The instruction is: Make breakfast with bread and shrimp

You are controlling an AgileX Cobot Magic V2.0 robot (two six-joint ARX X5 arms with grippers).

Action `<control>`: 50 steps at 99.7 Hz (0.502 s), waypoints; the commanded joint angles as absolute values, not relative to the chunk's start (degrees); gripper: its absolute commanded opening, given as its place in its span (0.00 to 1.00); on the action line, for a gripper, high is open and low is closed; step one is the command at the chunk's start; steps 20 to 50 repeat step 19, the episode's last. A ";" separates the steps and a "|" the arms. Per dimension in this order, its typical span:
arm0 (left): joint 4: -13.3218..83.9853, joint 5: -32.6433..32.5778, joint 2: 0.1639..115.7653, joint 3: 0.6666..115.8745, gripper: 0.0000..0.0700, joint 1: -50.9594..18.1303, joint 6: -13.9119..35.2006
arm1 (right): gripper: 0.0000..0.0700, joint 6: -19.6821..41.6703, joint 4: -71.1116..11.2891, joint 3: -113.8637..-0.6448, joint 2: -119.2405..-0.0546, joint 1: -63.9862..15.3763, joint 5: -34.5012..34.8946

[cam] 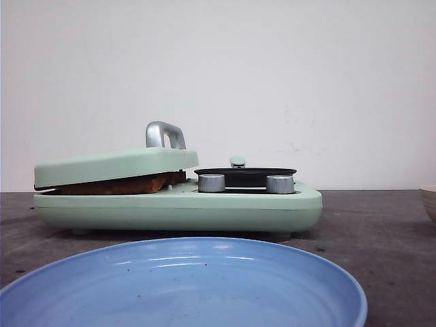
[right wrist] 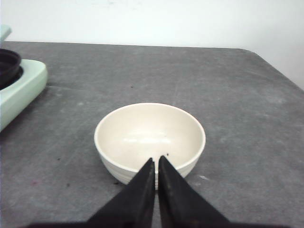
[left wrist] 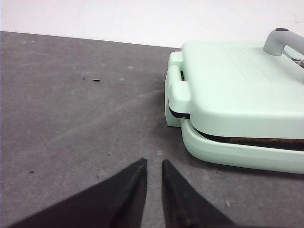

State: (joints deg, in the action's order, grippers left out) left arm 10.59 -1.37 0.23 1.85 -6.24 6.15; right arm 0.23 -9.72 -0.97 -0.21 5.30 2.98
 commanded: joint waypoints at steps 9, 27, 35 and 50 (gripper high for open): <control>10.76 -1.52 0.25 0.80 0.02 -6.24 6.52 | 0.00 -0.01 -8.99 -0.71 -0.21 5.21 2.98; 10.76 -1.52 0.25 0.80 0.02 -6.24 6.52 | 0.00 -0.01 -8.99 -0.71 -0.21 5.04 2.98; 10.76 -1.52 0.25 0.80 0.02 -6.24 6.52 | 0.00 -0.01 -8.99 -0.71 -0.21 5.04 2.98; 10.76 -1.52 0.25 0.80 0.02 -6.24 6.52 | 0.00 -0.01 -8.99 -0.71 -0.21 5.04 2.98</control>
